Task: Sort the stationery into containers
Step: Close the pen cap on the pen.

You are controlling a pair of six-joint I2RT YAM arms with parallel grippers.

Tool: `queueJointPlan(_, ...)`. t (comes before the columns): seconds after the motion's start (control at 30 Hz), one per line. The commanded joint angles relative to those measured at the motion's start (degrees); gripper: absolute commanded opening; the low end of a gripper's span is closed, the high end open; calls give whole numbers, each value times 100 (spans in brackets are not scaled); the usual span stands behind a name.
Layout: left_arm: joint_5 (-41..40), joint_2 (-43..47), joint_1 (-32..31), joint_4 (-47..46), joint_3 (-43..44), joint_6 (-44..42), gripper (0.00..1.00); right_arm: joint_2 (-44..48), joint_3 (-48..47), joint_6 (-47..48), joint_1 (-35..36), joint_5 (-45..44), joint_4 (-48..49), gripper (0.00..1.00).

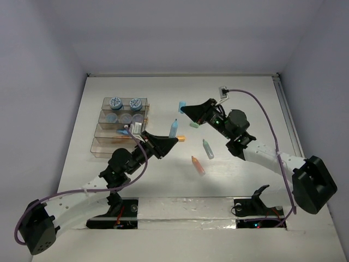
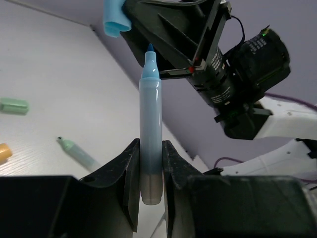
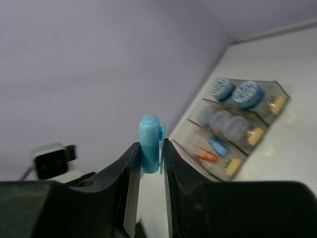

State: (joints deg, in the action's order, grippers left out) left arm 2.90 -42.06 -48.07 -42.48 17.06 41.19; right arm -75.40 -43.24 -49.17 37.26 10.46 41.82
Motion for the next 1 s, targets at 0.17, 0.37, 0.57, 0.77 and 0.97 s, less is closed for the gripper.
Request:
queueJointPlan(0.17,791,-135,377,-1218,17,819,0,-44,71,-1110,36,913,2513,0)
queueJointPlan(0.37,906,-83,483,-1333,60,768,0,-546,-70,-1394,36,1380,3157,0)
queueJointPlan(0.57,1002,-65,536,-1298,122,733,0,-573,-114,-1332,36,1424,3104,0)
queueJointPlan(0.77,967,-30,536,-1289,131,724,0,-573,-97,-1359,36,1468,3165,0)
queueJointPlan(0.97,959,-12,536,-1263,184,645,0,-599,-79,-1359,36,1521,3157,0)
